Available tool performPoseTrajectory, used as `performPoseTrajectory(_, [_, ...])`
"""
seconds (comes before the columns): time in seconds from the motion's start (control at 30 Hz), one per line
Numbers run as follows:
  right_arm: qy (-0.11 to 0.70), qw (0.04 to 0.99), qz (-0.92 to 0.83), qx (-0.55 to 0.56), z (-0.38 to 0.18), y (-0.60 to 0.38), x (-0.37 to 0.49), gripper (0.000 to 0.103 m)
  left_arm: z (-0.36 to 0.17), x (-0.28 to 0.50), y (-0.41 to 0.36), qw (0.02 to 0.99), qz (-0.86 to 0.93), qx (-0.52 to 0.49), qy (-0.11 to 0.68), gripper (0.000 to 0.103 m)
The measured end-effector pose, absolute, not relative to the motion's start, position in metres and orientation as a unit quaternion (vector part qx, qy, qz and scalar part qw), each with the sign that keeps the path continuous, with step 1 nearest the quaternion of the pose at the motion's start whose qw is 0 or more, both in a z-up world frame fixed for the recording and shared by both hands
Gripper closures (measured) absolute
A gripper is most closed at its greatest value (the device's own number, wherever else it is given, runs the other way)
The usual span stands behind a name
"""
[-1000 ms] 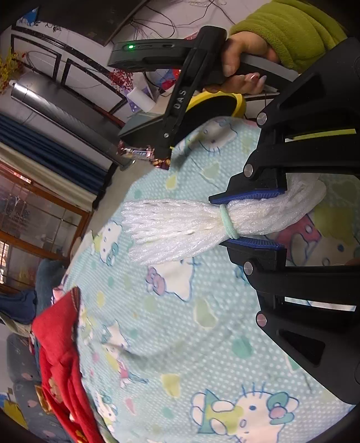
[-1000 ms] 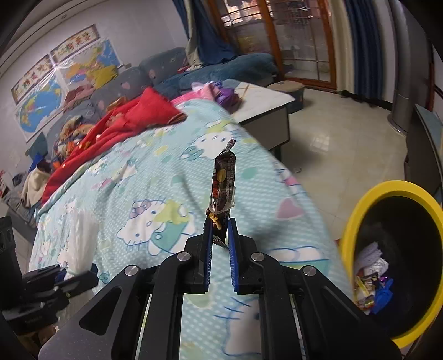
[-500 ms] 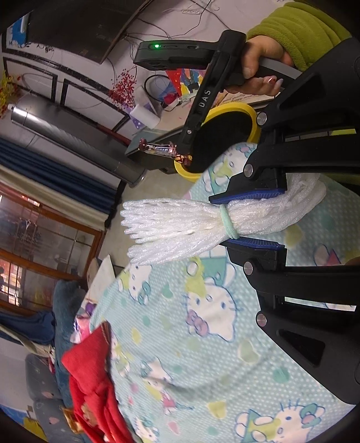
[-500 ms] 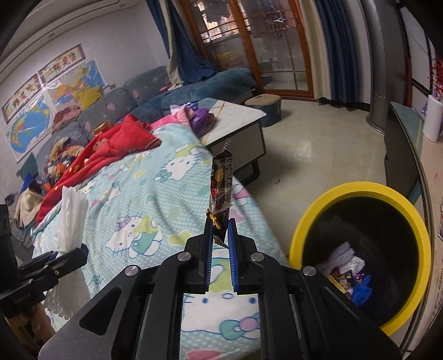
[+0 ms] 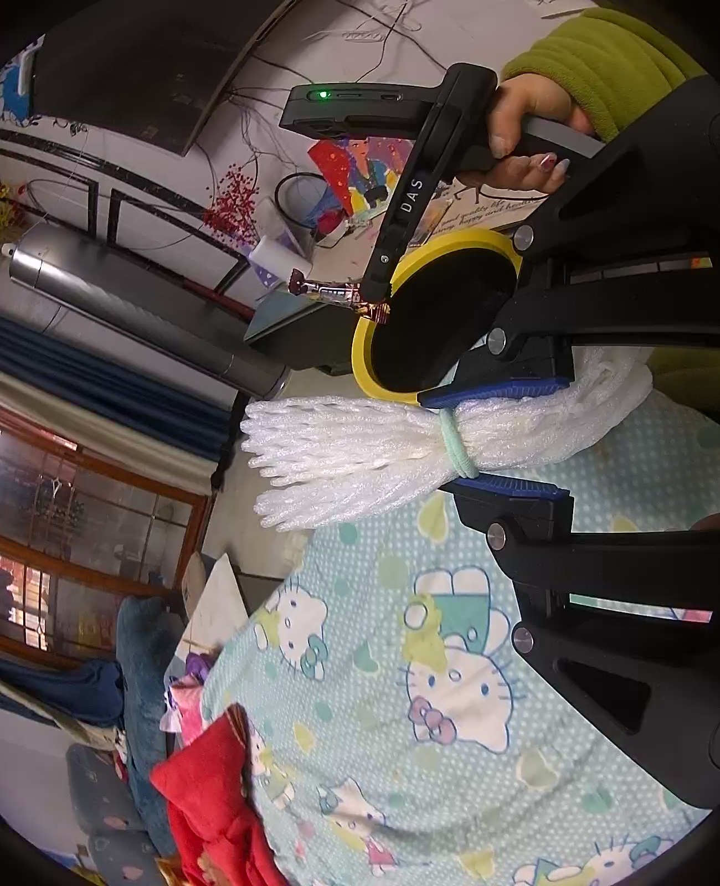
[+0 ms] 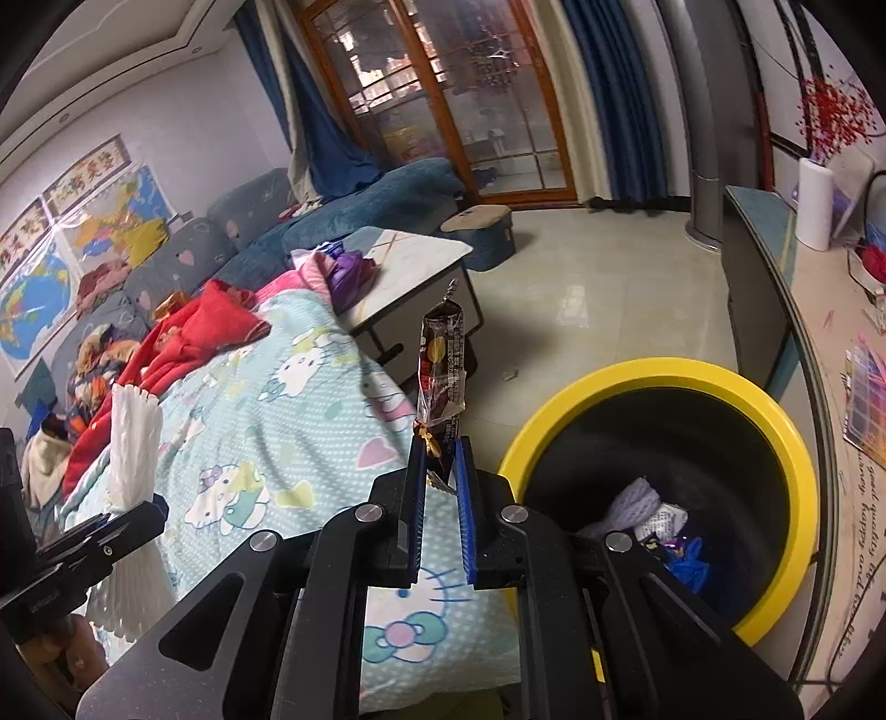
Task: Collect trash
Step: 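Carry the white netting and chocolate wrapper in both tools over the bin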
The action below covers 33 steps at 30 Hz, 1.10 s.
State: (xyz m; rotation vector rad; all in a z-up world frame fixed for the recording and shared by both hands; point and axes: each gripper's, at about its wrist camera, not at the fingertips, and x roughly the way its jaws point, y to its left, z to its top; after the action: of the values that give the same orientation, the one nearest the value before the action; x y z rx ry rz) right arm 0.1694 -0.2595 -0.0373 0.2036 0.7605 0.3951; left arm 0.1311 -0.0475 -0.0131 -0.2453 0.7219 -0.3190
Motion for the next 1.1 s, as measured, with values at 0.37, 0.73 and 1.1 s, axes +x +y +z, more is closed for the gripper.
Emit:
performPoseTrajectory(0.37, [0.363,0.910,0.165,0.111,-0.040,-0.289,0.166,0.093,-0.013,0.145,-0.074,0.914,-0.176,-0.103,0.352,0.086])
performPoseTrajectory(0.73, [0.361,0.915,0.135,0.122,-0.045,-0.313,0.163,0.093,-0.015,0.160,-0.105,0.911,-0.197,-0.087,0.353,0.086])
performPoseTrajectory(1.1, [0.367,0.914,0.103,0.138,-0.058,-0.339,0.157,0.093,-0.020,0.175,-0.141,0.905,-0.219,-0.072,0.356,0.086])
